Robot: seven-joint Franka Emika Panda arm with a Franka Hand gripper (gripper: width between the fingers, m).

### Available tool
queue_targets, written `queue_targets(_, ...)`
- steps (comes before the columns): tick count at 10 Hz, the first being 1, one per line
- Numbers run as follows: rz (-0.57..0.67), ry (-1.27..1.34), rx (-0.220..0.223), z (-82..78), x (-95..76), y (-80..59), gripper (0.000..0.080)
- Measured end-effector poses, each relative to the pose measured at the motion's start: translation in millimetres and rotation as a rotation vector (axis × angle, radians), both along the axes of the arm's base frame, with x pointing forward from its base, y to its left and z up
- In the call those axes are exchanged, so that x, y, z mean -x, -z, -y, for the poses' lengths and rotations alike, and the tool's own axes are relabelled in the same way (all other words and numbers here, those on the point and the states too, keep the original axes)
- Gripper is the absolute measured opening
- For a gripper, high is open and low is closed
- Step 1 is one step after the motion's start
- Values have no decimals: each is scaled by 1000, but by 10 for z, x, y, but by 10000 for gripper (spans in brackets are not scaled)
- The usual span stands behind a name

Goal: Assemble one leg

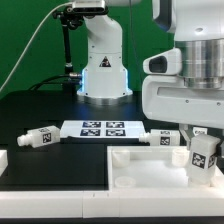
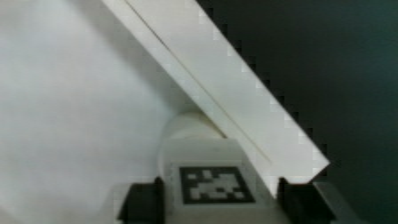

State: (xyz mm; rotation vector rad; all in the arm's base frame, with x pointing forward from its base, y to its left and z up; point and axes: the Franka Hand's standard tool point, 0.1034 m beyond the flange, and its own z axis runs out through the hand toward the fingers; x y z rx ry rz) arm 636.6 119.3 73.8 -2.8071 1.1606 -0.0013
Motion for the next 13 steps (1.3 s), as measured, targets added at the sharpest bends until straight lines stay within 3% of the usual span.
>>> queue_targets(3, -27, 213, -16, 30, -11, 10, 294)
queue_targets(7, -105, 821, -113, -74, -50, 12, 290)
queue_targets(10, -102, 796, -112, -76, -47, 14, 290)
queue_targets(12, -67, 537, -93, -67, -42, 13, 608)
queue_targets(13, -39, 345, -85, -64, -48, -2, 608)
